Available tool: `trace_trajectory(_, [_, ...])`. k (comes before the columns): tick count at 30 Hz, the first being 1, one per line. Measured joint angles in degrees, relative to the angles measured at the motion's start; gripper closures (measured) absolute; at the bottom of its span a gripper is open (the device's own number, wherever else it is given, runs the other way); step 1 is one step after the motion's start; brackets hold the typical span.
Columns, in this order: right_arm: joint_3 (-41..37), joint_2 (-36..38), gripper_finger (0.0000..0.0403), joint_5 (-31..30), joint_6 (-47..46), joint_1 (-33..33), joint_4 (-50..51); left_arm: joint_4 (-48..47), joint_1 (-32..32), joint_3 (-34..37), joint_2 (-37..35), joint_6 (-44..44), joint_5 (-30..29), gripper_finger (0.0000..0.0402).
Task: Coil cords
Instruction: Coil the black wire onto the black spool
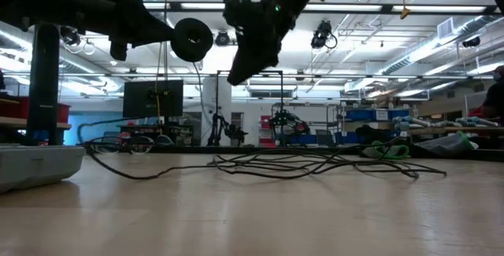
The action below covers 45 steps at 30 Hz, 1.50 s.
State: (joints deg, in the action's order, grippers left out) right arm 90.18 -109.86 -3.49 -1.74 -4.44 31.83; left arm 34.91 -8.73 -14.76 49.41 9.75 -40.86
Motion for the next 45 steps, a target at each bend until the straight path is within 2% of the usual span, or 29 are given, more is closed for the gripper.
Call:
trace_trajectory(5, [-8.7,0.0,0.029,-1.6,-1.1,1.0,-9.2,0.0,-0.9,0.0,0.0,0.1,0.0,0.0402])
trace_trajectory(11, [-22.8,1.9,0.029,-1.6,-8.0,0.6,-24.1,0.4,-2.2,0.0,0.0,0.0,0.0,0.0402])
trace_trajectory(16, [-32.8,4.7,0.029,-3.6,-12.9,0.1,-43.6,3.3,-2.3,0.0,0.0,1.0,1.0,0.0402])
trace_trajectory(21, [-42.6,6.1,0.0293,-16.2,-12.5,1.5,-74.2,9.6,-2.3,0.0,0.0,2.7,1.0,0.0402])
trace_trajectory(23, [-45.8,6.1,0.0298,-17.1,-11.3,1.9,-85.4,12.4,-2.2,0.0,0.0,4.1,1.0,0.0402])
trace_trajectory(26, [-47.8,6.1,0.0309,-15.3,-10.7,2.2,-93.9,15.7,-2.2,0.0,0.0,6.2,-1.0,0.0402])
trace_trajectory(30, [-46.1,6.0,0.0324,-12.8,-10.8,2.9,-94.0,19.9,-2.2,0.0,0.0,8.9,-4.9,0.0402])
trace_trajectory(35, [-40.4,6.0,0.034,-12.2,-9.4,4.2,-90.2,24.8,-2.1,0.0,0.0,8.9,-6.2,0.0402])
trace_trajectory(42, [-28.0,6.0,0.036,-13.4,-5.6,4.6,-65.6,25.3,-2.1,0.0,0.0,8.9,-7.3,0.0402])
trace_trajectory(45, [-25.7,6.0,0.0365,-13.9,-6.1,4.1,-62.6,25.2,-2.1,0.0,0.0,8.7,-7.3,0.0402])
